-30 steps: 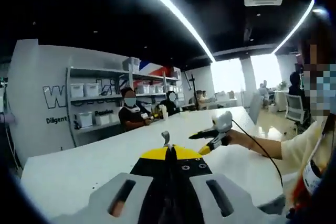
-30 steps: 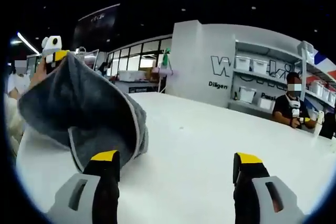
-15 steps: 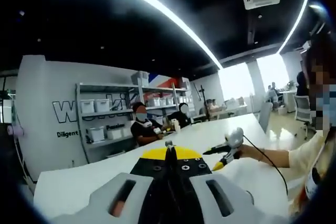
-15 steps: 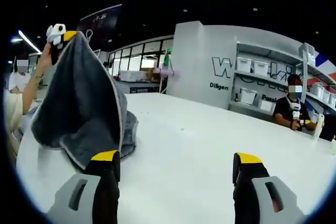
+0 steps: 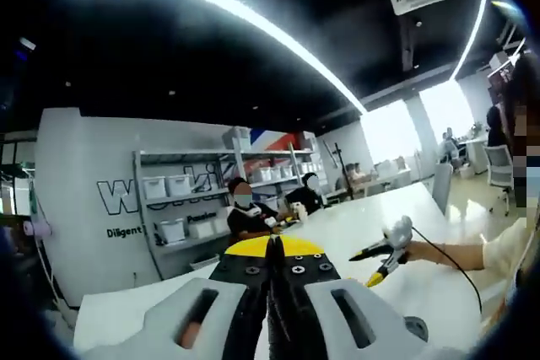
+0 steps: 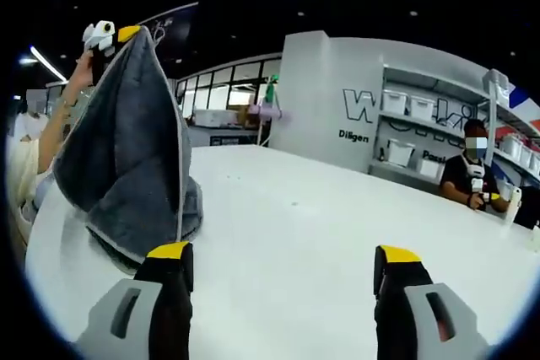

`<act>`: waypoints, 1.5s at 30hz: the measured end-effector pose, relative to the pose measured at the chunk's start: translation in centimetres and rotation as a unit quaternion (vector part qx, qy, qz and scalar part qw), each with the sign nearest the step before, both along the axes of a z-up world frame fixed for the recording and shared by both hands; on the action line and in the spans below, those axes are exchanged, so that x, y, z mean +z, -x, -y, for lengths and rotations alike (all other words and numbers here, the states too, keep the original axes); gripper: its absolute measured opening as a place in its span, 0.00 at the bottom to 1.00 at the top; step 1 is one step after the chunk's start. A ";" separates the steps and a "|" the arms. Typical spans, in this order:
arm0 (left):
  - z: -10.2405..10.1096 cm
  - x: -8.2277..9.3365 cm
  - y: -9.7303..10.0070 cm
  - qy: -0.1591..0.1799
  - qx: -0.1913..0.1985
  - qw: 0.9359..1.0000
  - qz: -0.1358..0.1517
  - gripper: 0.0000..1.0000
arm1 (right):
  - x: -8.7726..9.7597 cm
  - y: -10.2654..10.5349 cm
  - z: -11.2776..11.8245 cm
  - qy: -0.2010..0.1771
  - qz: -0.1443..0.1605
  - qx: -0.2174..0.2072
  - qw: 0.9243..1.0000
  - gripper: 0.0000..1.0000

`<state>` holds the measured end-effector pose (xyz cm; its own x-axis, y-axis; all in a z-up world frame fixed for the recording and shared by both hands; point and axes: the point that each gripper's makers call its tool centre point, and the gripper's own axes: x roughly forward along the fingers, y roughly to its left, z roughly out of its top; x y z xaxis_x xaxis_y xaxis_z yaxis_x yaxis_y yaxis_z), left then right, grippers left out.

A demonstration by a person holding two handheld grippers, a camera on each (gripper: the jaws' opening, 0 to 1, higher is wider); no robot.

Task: Fold the towel on the table until its edges align and the towel forms a compact rectangular stack.

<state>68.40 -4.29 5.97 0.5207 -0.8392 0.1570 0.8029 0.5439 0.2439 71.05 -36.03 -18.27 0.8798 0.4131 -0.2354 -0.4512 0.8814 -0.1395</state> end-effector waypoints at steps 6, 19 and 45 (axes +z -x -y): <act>-1.1 -3.1 -2.7 -0.017 0.030 0.999 -0.026 0.01 | 0.0 -0.1 0.0 0.000 -0.002 0.001 1.000 0.89; -6.6 -11.0 -9.1 -0.029 0.104 0.988 -0.114 0.01 | -0.3 -0.2 -0.2 0.005 -0.008 0.004 1.000 0.89; -10.7 -24.3 -9.8 -0.087 0.161 0.965 -0.188 0.02 | -3.3 -0.5 -2.2 0.028 -0.049 0.027 0.998 0.85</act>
<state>78.20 6.39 -18.29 0.7520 -0.6206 -0.2223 0.6483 0.7572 0.0795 71.53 -33.84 -21.60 0.8285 0.4424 -0.3433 -0.5110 0.8480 -0.1405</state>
